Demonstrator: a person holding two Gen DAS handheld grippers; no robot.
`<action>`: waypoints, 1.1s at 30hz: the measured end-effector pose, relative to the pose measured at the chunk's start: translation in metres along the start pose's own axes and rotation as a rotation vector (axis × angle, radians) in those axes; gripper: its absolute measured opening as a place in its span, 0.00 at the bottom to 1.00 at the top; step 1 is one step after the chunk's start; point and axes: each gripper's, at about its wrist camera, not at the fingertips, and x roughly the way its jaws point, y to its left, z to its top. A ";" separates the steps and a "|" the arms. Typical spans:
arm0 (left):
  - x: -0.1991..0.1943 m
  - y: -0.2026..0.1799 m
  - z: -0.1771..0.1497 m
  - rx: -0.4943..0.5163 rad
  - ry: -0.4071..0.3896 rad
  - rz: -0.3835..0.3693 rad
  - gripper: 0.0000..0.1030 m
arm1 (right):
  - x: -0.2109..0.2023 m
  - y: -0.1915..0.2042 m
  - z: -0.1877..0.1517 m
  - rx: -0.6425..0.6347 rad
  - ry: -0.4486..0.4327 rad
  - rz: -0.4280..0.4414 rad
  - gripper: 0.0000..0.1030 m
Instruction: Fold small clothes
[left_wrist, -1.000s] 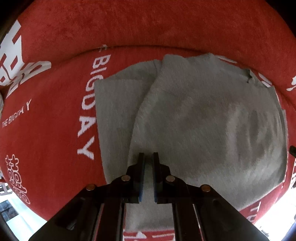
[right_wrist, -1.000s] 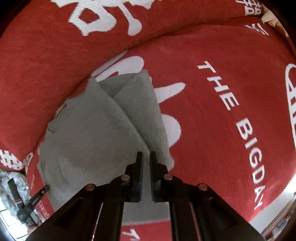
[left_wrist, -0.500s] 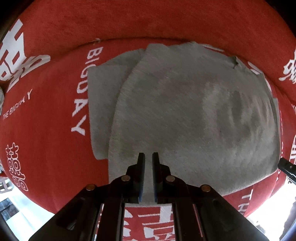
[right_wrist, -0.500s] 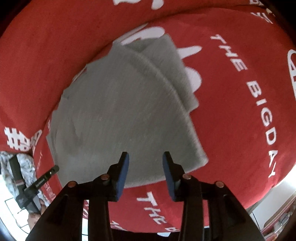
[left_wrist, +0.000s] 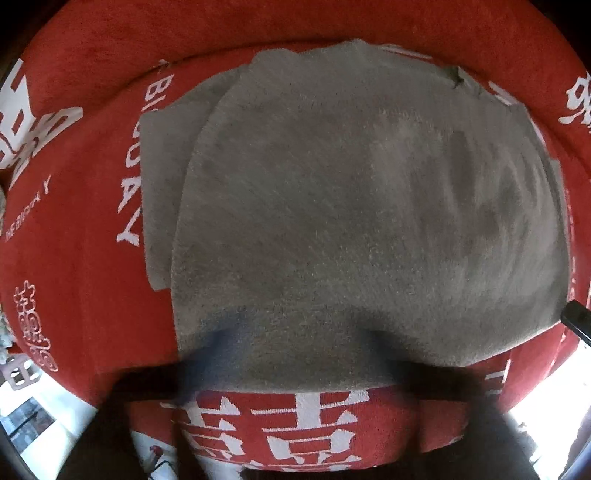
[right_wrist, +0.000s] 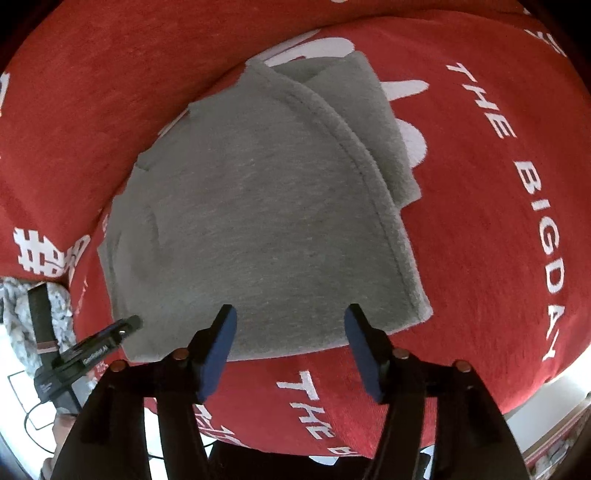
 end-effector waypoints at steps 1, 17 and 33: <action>-0.004 -0.004 -0.002 0.011 -0.031 0.020 0.99 | 0.000 0.001 0.000 -0.005 0.002 0.001 0.64; -0.010 -0.041 0.006 0.029 0.006 0.063 0.99 | 0.003 -0.003 -0.001 -0.034 0.033 0.073 0.77; -0.013 -0.037 -0.017 -0.020 -0.024 0.009 0.99 | 0.014 -0.010 -0.017 0.015 0.076 0.178 0.77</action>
